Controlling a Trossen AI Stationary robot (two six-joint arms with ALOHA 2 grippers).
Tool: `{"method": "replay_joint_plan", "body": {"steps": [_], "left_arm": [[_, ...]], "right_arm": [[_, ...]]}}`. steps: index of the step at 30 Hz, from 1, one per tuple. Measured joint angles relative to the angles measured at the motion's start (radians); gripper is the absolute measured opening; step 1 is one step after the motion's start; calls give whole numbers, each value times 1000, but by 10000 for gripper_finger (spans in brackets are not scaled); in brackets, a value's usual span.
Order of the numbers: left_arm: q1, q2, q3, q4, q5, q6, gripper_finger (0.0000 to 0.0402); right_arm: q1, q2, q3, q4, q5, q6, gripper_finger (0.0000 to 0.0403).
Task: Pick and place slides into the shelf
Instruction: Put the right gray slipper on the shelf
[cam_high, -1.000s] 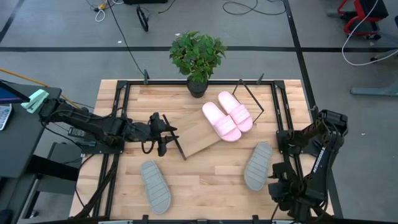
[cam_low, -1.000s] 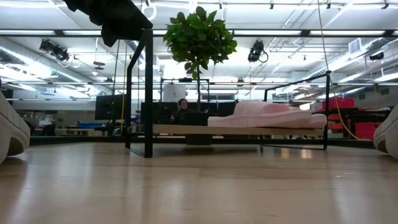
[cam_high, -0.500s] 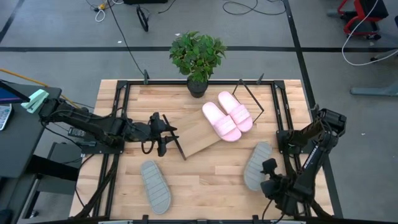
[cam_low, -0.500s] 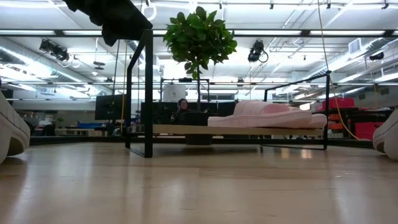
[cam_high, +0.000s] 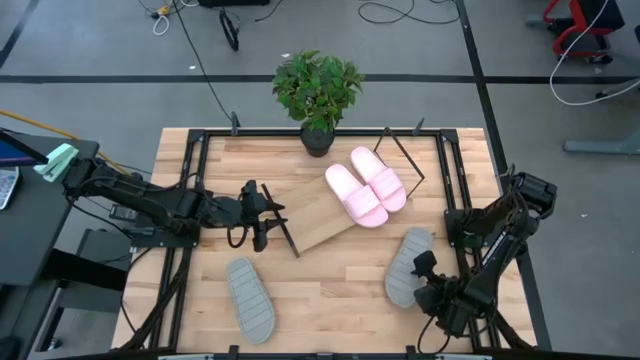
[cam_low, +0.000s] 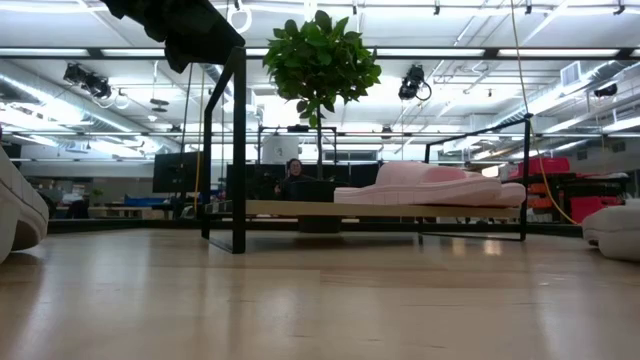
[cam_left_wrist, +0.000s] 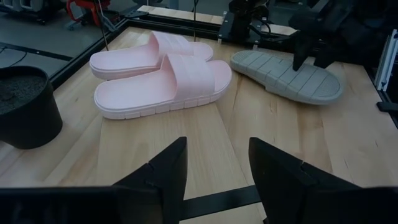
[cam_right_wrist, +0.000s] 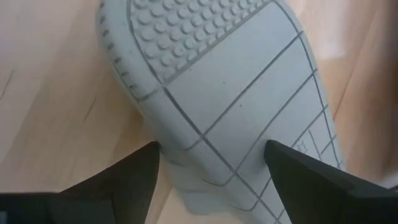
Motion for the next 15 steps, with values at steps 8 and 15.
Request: {"method": "replay_joint_plan", "body": {"steps": [8, 15], "left_arm": [[0, 0, 0, 0, 0, 0, 180], [0, 0, 0, 1, 0, 0, 177]], "right_arm": [[-20, -2, -53, 102, -3, -37, 267], [-22, 0, -56, 115, -2, -18, 170]]}}
